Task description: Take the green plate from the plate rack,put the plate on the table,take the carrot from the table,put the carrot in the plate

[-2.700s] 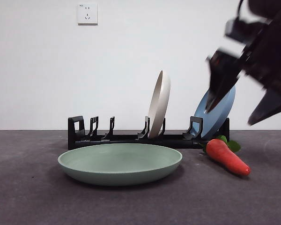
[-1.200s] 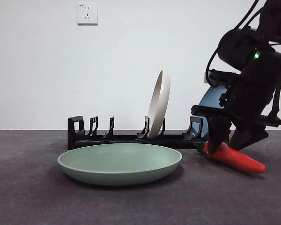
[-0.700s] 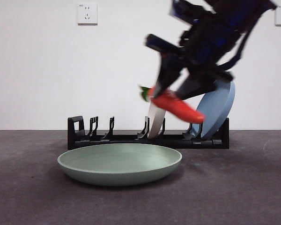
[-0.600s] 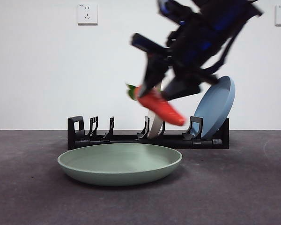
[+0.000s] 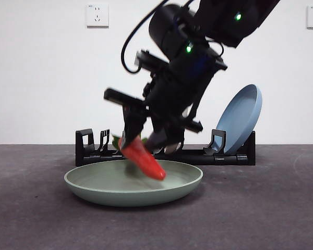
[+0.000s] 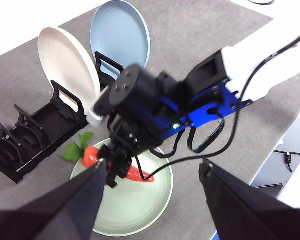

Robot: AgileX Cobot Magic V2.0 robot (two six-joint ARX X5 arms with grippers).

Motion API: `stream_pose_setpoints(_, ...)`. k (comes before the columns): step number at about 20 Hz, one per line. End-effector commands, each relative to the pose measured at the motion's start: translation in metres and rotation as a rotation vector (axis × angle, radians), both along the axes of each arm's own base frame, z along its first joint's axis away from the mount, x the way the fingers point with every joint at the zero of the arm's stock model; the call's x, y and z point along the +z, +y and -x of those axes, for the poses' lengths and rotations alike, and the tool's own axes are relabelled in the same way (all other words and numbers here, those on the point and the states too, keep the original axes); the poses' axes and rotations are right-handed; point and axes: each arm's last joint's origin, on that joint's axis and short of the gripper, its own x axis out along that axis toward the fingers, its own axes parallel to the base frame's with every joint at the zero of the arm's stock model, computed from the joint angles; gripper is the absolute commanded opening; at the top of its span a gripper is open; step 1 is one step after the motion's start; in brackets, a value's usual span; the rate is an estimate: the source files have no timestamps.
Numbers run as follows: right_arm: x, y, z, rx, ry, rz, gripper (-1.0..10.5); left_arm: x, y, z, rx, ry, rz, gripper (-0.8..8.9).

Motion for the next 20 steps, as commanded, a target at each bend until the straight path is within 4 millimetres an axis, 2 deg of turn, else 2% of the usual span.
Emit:
stream_pose_setpoints(1,-0.012,0.001,0.001,0.007,0.032,0.033,-0.1,-0.001,0.0,0.0,0.001,0.001,0.001,3.15)
stream_pose_setpoints(5,-0.016,-0.001,0.003,0.008,0.07,0.064,-0.1,-0.001,0.0,0.0,0.001,0.001,0.001,3.15)
stream_pose_setpoints(6,-0.016,-0.001,0.004,0.019,0.083,0.061,0.3,-0.001,0.0,0.0,0.001,0.001,0.001,3.15)
stream_pose_setpoints(7,-0.016,-0.001,0.004,0.025,0.089,0.057,1.1,-0.001,0.0,0.0,0.001,0.002,0.001,3.15)
stream_pose_setpoints(9,-0.016,0.0,0.005,0.03,0.091,0.055,4.2,-0.001,0.0,0.0,0.002,0.004,-0.003,3.15)
stream_pose_setpoints(10,-0.014,0.0,0.006,0.044,0.096,0.042,5.1,-0.001,0.0,0.0,0.002,0.005,-0.006,3.15)
stream_pose_setpoints(11,-0.012,0.0,0.006,0.047,0.093,0.036,5.1,-0.002,0.0,0.0,0.002,0.006,-0.007,3.15)
stream_pose_setpoints(13,0.0,-0.001,0.008,0.048,0.069,0.015,5.1,-0.002,0.0,0.001,0.002,0.009,-0.012,3.15)
stream_pose_setpoints(16,0.034,-0.009,0.016,0.048,0.025,-0.022,5.1,-0.003,0.001,0.001,0.002,0.016,-0.025,3.15)
stream_pose_setpoints(20,0.093,-0.042,0.053,0.084,0.031,0.032,5.0,-0.006,0.003,0.002,0.002,0.037,-0.061,3.15)
